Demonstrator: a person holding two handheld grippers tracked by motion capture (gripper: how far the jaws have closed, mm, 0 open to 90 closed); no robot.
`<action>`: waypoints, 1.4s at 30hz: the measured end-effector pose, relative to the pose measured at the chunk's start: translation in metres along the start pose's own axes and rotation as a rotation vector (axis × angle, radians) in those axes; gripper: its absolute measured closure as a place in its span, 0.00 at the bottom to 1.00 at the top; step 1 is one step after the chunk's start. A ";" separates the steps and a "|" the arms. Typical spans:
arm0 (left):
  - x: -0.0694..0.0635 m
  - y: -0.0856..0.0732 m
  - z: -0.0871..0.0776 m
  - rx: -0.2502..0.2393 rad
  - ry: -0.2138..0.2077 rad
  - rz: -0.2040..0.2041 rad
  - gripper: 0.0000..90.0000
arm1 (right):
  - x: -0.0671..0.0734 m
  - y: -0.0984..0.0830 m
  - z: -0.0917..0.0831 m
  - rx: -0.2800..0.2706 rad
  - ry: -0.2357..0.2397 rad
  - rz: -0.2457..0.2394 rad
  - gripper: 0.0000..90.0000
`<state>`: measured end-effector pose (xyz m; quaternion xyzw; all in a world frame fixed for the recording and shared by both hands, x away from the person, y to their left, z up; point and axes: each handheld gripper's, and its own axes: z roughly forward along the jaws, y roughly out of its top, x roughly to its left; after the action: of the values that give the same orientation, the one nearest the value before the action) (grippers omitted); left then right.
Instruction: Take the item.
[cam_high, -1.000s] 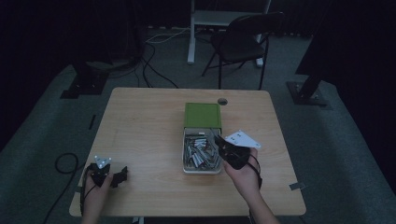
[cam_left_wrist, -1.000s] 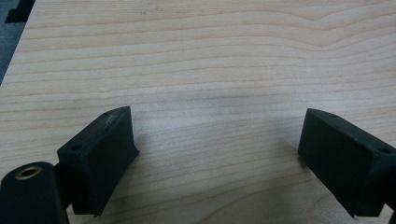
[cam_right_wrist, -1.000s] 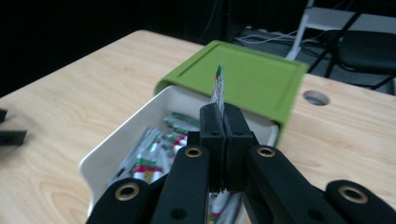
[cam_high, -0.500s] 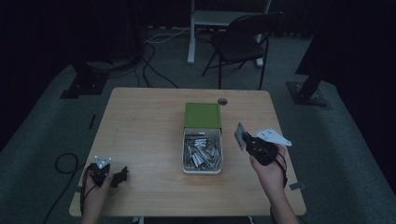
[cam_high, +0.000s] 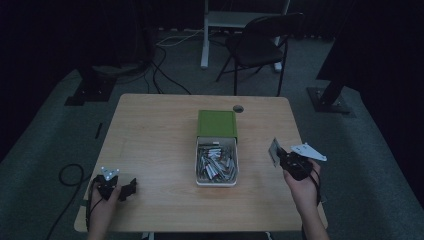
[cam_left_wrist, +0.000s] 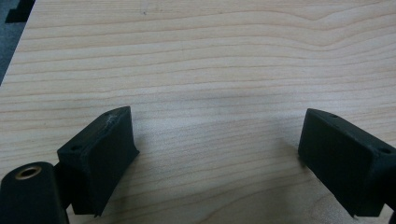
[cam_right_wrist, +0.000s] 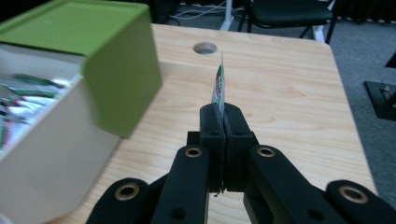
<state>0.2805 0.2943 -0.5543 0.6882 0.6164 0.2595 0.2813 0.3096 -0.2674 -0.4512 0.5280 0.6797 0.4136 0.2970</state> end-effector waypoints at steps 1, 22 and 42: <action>0.000 0.000 0.000 -0.002 0.000 -0.001 0.13 | -0.004 -0.002 0.000 0.004 -0.009 0.004 0.99; 0.000 0.000 0.000 -0.002 0.000 -0.002 0.13 | -0.041 -0.044 0.026 0.113 -0.125 0.008 0.99; 0.000 0.000 0.000 -0.001 0.000 -0.001 0.13 | 0.003 -0.063 0.050 0.175 0.020 -0.046 0.97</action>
<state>0.2805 0.2942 -0.5543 0.6877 0.6167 0.2595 0.2818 0.3215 -0.2588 -0.5305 0.5321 0.7281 0.3508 0.2524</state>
